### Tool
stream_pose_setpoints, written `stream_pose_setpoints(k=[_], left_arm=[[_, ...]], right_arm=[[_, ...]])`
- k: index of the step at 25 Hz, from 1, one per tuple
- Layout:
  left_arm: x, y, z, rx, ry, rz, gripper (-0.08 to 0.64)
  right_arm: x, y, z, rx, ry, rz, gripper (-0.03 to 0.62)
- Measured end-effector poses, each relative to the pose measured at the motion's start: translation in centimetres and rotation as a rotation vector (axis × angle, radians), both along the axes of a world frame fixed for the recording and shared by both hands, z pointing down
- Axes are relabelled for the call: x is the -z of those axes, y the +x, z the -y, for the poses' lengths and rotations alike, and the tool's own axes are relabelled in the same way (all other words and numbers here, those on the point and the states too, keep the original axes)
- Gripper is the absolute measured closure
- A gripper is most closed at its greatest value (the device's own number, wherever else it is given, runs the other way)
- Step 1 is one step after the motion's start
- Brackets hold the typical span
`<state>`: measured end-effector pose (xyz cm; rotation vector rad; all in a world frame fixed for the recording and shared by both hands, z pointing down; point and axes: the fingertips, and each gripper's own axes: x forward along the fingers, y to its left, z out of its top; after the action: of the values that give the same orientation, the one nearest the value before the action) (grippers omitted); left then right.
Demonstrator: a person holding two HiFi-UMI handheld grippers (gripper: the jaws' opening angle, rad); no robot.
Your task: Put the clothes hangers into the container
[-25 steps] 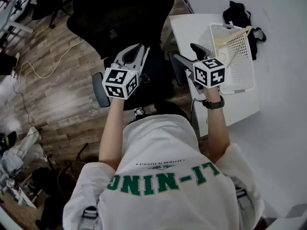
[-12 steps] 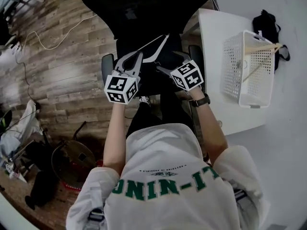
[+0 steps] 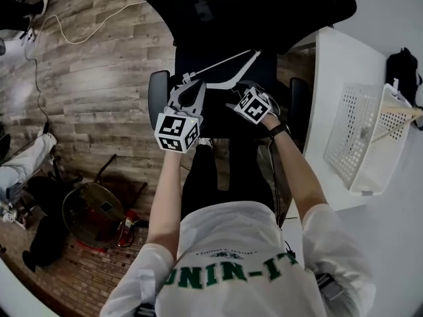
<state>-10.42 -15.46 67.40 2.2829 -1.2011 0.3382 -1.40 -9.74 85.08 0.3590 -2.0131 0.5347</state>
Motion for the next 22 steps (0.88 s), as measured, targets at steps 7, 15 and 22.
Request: stream_pose_setpoints(k=[7,15,22], left_arm=[[-5.6,-0.9,1.1,0.027,-0.058,-0.009,0.557],[-10.2,-1.3,1.5,0.044,-0.100,-0.010,0.557],[-10.9,-1.7,1.9,0.061,-0.113,-0.008,0.557]], right_arm=[[-9.1,2.5,3.1,0.361,0.088,-0.205,0.245],[-15.5,3.0,4.6,0.810,0.217,-0.335,0.329],[-16.7,3.1,4.1,0.912,0.222,-0.379,0.403]])
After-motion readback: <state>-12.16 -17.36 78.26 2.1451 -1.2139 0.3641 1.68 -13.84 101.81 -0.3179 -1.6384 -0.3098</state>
